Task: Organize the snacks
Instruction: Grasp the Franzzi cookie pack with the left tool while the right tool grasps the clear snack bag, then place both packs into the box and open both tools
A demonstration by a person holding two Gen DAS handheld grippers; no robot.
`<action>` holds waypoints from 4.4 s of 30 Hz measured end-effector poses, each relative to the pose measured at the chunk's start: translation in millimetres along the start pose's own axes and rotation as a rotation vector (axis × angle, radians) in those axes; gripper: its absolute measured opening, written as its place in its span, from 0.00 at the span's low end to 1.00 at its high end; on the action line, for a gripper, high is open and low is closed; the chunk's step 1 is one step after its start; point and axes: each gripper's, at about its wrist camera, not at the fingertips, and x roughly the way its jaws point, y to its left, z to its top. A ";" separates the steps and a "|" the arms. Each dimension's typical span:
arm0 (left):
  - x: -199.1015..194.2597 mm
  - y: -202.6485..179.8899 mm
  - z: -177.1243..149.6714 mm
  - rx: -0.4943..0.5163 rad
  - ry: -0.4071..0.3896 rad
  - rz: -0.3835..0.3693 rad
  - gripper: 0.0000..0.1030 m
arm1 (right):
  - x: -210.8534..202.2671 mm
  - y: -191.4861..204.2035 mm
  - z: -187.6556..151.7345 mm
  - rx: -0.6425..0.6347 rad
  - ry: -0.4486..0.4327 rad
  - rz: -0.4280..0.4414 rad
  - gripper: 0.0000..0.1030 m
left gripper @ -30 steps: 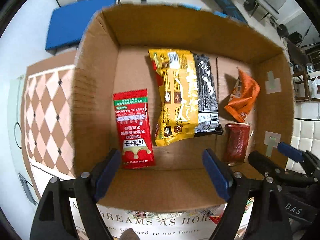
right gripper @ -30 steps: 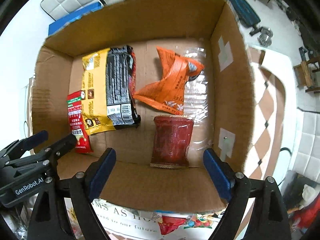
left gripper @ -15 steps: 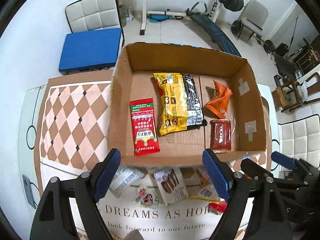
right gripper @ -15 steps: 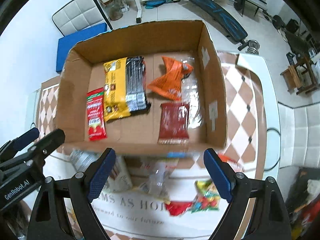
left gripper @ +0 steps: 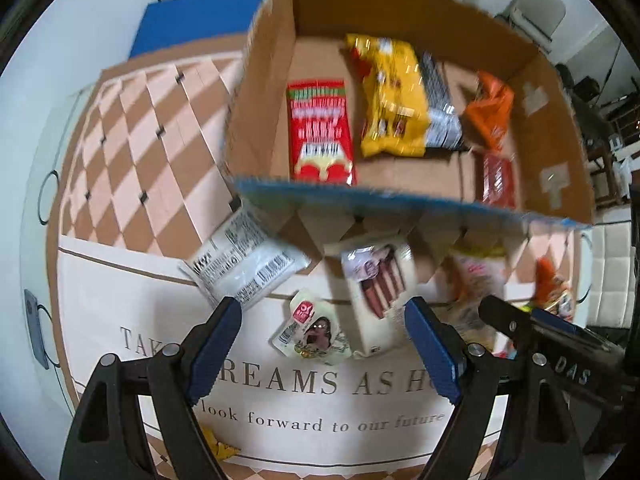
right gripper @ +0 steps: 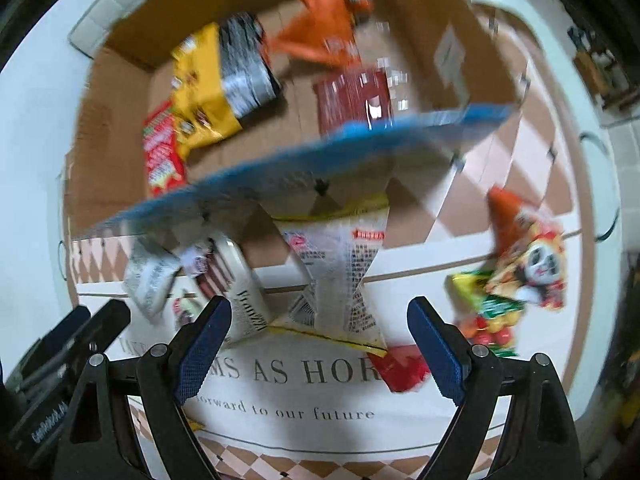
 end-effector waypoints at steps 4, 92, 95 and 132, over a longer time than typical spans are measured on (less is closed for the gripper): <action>23.6 1.0 0.7 -0.003 0.037 -0.014 0.81 | 30.6 -9.1 1.6 0.044 0.035 0.032 0.86; -76.5 -66.2 -3.1 0.097 -0.104 -0.169 0.55 | -112.4 -36.7 -5.0 -0.053 -0.152 0.230 0.30; -78.5 -67.4 34.9 0.105 -0.113 -0.161 0.55 | -126.1 -24.7 23.6 -0.053 -0.211 0.202 0.30; -45.1 -60.4 107.3 0.097 -0.082 -0.076 0.85 | -92.3 0.6 110.1 -0.154 -0.158 -0.056 0.90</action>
